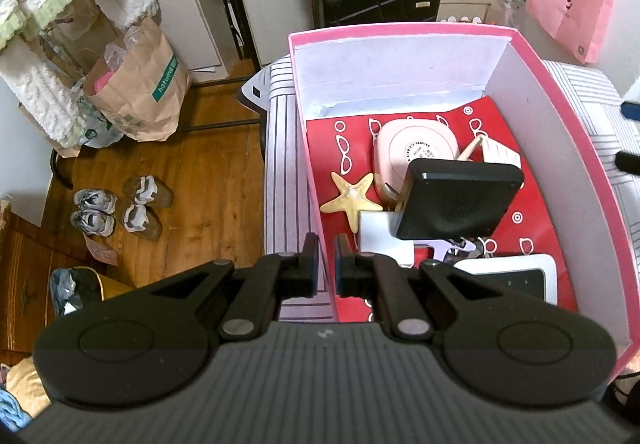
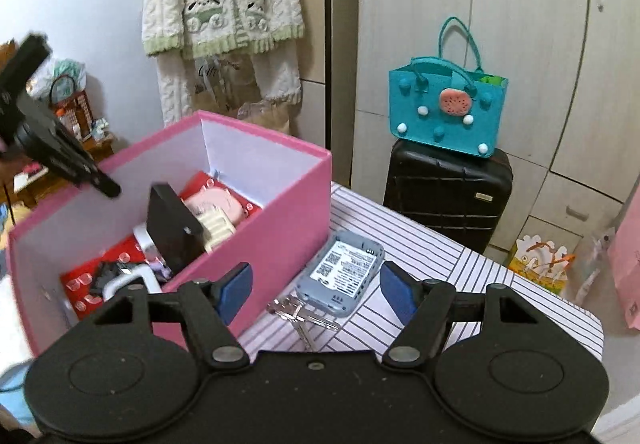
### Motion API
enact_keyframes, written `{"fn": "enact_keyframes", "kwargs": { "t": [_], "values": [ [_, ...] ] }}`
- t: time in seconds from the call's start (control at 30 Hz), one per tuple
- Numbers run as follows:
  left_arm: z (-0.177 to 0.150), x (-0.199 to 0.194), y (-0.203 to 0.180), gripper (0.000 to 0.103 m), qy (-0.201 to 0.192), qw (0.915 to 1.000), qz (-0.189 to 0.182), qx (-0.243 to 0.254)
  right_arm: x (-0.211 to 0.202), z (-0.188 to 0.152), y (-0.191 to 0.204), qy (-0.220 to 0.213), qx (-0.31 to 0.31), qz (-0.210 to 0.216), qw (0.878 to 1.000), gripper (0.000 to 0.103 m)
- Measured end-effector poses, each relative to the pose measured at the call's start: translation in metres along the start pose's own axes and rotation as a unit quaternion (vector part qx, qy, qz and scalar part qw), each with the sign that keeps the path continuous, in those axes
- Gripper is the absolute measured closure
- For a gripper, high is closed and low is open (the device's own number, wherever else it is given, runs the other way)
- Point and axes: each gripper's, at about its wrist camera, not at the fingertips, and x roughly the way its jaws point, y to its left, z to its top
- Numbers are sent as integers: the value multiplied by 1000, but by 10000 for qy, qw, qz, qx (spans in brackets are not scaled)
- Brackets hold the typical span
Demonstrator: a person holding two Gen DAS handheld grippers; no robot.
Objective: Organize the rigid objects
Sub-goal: 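Carry the black power bank into the box and release it upright, then grasp the grey-blue router with the right gripper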
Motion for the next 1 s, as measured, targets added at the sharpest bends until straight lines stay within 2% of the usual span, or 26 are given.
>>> {"fn": "enact_keyframes", "kwargs": {
  "t": [0.2, 0.37, 0.5, 0.6, 0.8, 0.93, 1.0],
  "values": [
    [0, 0, 1, 96, -18, 9999, 17, -154, 34, -11, -4, 50, -173, 184, 9997, 27],
    [0, 0, 0, 96, 8, 9999, 54, -163, 65, -12, -7, 340, -40, -41, 9994, 22],
    [1, 1, 0, 96, 23, 9998, 67, -182, 84, -13, -14, 436, 63, 195, 9988, 22],
    [1, 1, 0, 96, 32, 9997, 75, -220, 92, -13, -15, 373, -137, 24, 9992, 22],
    [0, 1, -2, 96, 16, 9997, 136, -223, 105, -15, -25, 535, -127, 388, 9977, 22],
    [-1, 1, -2, 96, 6, 9996, 137, -234, 113, -15, -32, 519, -55, 391, 9979, 20],
    [0, 2, -1, 96, -2, 9996, 117, -264, 116, -15, -36, 537, 44, 393, 9978, 25]
  ]
}}
